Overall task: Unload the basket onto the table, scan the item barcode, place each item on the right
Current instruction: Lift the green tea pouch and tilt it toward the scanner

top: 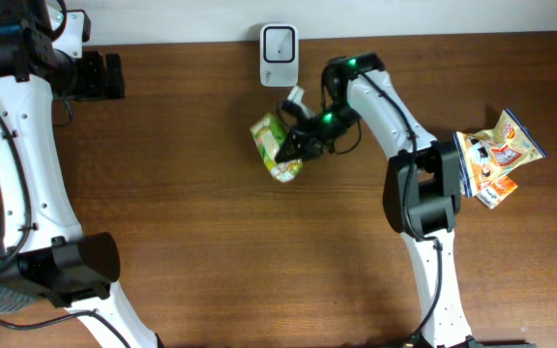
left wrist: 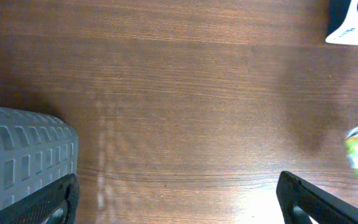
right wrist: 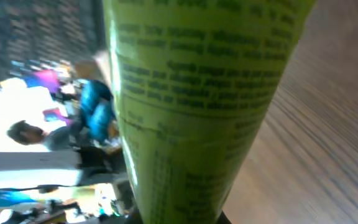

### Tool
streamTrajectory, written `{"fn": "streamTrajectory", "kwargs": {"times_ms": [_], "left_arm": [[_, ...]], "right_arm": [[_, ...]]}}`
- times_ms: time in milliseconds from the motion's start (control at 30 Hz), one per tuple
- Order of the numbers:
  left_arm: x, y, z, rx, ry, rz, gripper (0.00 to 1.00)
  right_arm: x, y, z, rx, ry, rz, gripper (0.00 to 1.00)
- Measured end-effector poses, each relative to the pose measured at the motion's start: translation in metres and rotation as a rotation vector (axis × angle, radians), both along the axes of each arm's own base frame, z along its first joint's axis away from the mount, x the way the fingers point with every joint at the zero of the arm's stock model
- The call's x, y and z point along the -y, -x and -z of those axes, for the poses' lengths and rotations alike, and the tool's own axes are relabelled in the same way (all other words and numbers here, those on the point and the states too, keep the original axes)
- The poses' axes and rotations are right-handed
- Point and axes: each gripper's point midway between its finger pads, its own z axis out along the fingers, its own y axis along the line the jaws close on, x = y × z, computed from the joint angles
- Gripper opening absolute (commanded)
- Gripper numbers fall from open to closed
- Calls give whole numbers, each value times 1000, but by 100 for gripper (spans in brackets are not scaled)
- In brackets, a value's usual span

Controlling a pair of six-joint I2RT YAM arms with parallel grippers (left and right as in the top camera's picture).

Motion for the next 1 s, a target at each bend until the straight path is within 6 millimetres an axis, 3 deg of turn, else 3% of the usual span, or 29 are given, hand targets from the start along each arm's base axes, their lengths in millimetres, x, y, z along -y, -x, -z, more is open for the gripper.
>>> {"fn": "streamTrajectory", "kwargs": {"times_ms": [100, 167, 300, 400, 600, 633, 667, 700, 767, 833, 900, 1000], "left_arm": [[0, 0, 0, 0, 0, 0, 99], [0, 0, 0, 0, 0, 0, 99], [0, 0, 0, 0, 0, 0, 99], [0, 0, 0, 0, 0, 0, 99], [0, 0, 0, 0, 0, 0, 99], [0, 0, 0, 0, 0, 0, 99], [0, 0, 0, 0, 0, 0, 99], [0, 0, 0, 0, 0, 0, 99], [0, 0, 0, 0, 0, 0, 99], [0, 0, 0, 0, 0, 0, 99], [0, 0, 0, 0, 0, 0, 99], [0, 0, 0, 0, 0, 0, 99]], "right_arm": [[-9, 15, 29, 6, 110, -57, 10], [-10, 22, 49, 2, 226, -72, 25], [29, 10, 78, 30, 527, -14, 45], [63, 0, 87, 60, 719, 27, 50], [99, -16, 75, 167, 933, 28, 55], [98, -19, 69, 182, 927, 28, 62], [93, -23, 61, 204, 905, 24, 88], [88, -26, 52, 229, 879, 7, 99], [78, -16, 44, 269, 849, -112, 99], [68, -7, 48, 312, 849, -220, 99], [65, 1, 65, 350, 881, -314, 99], [79, -5, 93, 399, 951, -355, 99]]}}
